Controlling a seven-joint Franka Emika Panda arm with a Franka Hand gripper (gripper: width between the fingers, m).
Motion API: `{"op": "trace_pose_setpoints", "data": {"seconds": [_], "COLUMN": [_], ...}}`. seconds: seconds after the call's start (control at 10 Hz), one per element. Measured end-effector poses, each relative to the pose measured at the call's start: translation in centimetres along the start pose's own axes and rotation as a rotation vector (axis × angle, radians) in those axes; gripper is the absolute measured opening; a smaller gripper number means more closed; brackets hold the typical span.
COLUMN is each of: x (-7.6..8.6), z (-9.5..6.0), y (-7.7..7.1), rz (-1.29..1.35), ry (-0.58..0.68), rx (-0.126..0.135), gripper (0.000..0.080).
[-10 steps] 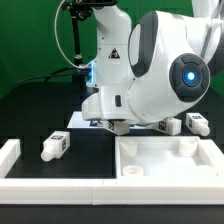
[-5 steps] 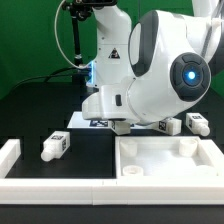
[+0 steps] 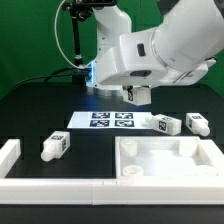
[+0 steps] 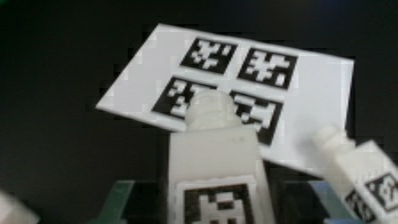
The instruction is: Assemble one leg
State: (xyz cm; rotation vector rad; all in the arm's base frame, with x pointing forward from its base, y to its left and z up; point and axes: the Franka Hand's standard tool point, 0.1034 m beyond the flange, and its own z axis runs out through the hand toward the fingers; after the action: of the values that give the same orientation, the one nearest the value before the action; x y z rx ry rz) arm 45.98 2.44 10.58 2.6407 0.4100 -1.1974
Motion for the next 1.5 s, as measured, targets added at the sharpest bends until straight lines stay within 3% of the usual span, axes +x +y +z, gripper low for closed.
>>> {"op": "trace_pose_setpoints", "data": {"seconds": [0.2, 0.3, 0.4, 0.5, 0.6, 0.7, 0.8, 1.2, 1.3, 1.4, 1.5], "x": [0.4, 1.0, 2.0, 3.1, 3.5, 4.3, 4.3, 5.0, 5.4, 6.0, 6.3], "z": [-0.6, -1.4, -3.8, -7.6, -10.0, -11.6, -11.7, -12.5, -13.1, -14.0, -14.7], "y": [-0.2, -1.4, -2.6, -2.8, -2.5, -1.7, -1.3, -1.5, -1.3, -0.8, 0.0], "rz": [0.012, 0.051, 0.053, 0.053, 0.055, 0.028, 0.008, 0.002, 0.028, 0.047, 0.059], "ry": [0.150, 0.189, 0.261, 0.364, 0.418, 0.500, 0.545, 0.864, 0.918, 0.975, 1.024], "rx": [-0.002, -0.009, 0.005, -0.006, -0.013, -0.037, -0.070, -0.065, 0.015, 0.072, 0.108], "gripper": [0.0279, 0.0279, 0.0279, 0.0279, 0.0279, 0.0279, 0.0279, 0.0279, 0.0279, 0.0279, 0.0279]}}
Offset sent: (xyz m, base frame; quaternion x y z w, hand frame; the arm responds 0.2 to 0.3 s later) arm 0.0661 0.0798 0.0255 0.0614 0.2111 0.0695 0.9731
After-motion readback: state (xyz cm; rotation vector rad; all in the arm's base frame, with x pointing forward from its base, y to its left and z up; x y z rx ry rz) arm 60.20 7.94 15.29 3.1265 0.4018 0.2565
